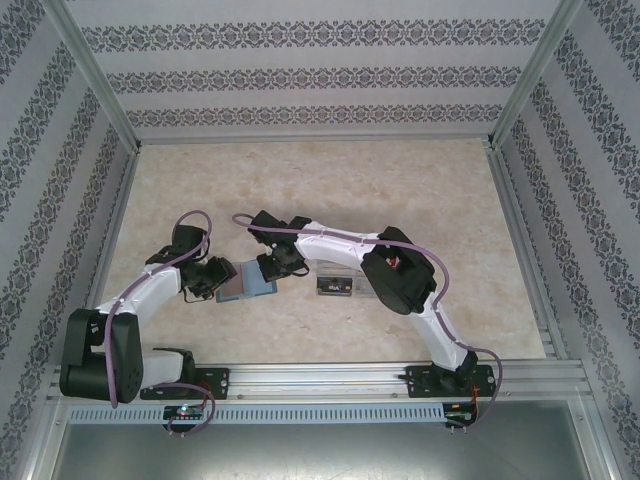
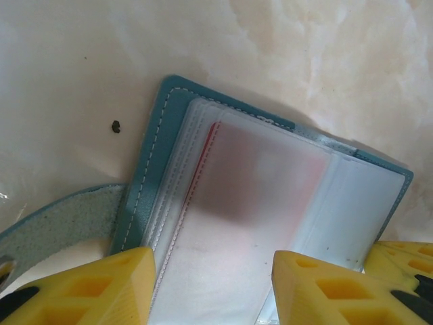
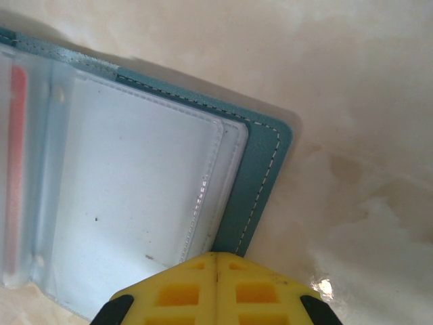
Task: Take the credit cards out of the card holder
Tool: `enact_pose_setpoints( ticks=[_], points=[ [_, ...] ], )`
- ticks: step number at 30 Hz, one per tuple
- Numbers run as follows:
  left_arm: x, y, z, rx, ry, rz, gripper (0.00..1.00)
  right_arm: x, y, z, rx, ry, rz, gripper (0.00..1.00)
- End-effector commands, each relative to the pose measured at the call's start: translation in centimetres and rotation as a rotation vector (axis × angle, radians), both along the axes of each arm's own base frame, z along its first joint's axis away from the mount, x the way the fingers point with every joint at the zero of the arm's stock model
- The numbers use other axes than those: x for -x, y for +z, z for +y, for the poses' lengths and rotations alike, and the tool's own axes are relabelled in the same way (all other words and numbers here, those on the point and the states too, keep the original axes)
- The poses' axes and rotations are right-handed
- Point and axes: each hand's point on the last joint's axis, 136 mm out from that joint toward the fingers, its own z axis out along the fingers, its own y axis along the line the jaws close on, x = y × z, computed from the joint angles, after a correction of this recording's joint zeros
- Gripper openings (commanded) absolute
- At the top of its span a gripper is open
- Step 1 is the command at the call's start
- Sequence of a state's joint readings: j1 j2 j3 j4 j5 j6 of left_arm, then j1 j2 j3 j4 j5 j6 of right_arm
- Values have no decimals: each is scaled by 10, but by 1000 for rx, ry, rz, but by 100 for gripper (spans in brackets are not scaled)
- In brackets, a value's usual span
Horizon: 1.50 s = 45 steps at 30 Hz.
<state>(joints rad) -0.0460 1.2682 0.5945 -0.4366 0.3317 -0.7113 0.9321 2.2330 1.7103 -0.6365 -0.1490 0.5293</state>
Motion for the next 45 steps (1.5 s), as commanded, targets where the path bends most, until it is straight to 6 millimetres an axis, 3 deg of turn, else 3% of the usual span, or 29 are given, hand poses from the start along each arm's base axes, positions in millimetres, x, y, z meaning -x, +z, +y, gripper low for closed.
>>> enact_pose_setpoints(
  ticks=[1,10,21,27,33,45],
  points=[
    [2,-5,-3,9,-18,8,50,8,-7,3,11,-3,41,0],
    [2,-14,-10,44,-36,42,49,8,-8,3,12,-5,42,0],
    [-11,7,-26,137,-70,-75,59,8,-9,4,12,-2,45,0],
    [-11,9,-27,142,-75,-81,86,8,-10,4,14,-3,47,0],
    [-14,22,-30,161,-85,-128,99,9,-10,3,14,-3,49,0],
    [-18,32,-43,242,-111,-180,99,11,-11,3,16,-2,56,0]
  ],
)
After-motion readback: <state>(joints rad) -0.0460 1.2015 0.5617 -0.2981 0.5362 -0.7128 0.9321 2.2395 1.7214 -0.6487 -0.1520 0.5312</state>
